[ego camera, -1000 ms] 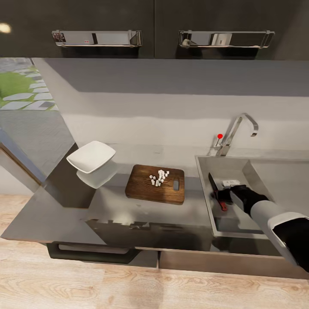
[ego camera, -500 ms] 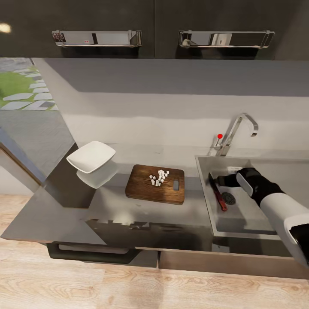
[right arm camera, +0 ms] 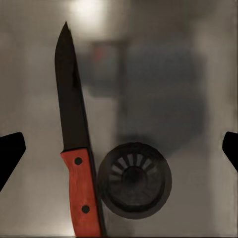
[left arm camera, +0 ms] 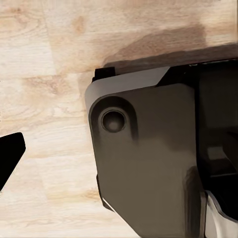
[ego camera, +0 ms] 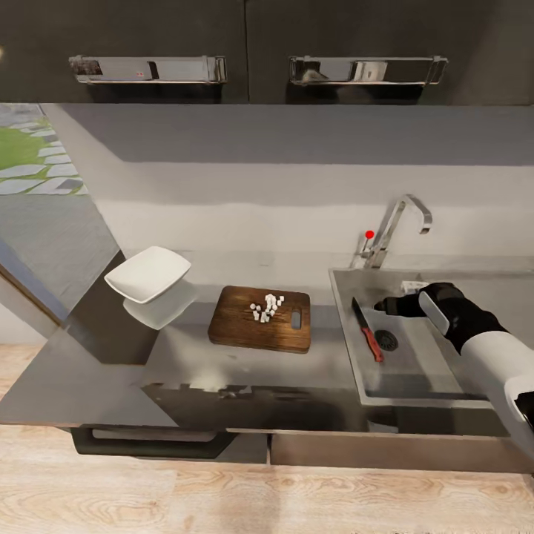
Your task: In the kitchen, take the Vidalia onion out of the sink, dice it on the chopping board with the paring knife, put the diced onion into the bowl on the countertop, then place both the paring knife and the chopping board into the sink.
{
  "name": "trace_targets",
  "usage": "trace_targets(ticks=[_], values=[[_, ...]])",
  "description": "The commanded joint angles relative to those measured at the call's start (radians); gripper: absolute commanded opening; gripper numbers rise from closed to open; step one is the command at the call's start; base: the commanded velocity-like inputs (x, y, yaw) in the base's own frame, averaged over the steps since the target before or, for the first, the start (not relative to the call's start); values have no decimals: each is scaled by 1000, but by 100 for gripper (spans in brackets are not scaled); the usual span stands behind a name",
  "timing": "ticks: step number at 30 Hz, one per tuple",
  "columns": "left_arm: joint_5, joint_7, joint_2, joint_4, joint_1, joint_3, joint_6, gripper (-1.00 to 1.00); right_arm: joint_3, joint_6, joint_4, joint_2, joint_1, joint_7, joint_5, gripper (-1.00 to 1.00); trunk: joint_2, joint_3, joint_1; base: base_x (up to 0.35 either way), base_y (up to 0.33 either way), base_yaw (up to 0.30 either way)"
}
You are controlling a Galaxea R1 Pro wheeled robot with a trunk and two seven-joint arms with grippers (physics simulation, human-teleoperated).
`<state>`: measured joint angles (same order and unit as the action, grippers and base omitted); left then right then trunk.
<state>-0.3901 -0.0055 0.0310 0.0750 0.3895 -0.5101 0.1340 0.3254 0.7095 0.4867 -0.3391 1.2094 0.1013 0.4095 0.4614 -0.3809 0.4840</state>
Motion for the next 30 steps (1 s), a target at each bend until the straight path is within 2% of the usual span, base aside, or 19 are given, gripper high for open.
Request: trace_targets(ticks=[1,9,16,19,22,25,30], values=[[-7,-1,1,5,2,-8,7,100,4,4,1,-1,1,6,-6,100,2,-1,1,0,18,-208],[-7,-1,5,5,2,-8,7,100,5,3,2,-1,1,6,-6,100,2,6,1,0,179,-193],[-7,-1,9,5,2,-8,7,100,6,-2,24,3,1,7,-4,100,2,7,1,0,147,-34],[-7,-1,13,5,2,-8,7,100,7,-7,69,12,1,2,-7,100,2,7,1,0,20,-4],[-7,-1,16,5,2,-8,7,100,9,-12,94,39,1,-22,-10,100,2,7,1,0,6,-1],[-7,-2,17,5,2,-9,7,100,8,-27,99,54,1,-63,-10,100,2,7,1,0,44,0],[-7,-2,18,5,2,-10,7,100,6,-54,103,57,1,-89,-10,100,2,7,1,0,172,0]])
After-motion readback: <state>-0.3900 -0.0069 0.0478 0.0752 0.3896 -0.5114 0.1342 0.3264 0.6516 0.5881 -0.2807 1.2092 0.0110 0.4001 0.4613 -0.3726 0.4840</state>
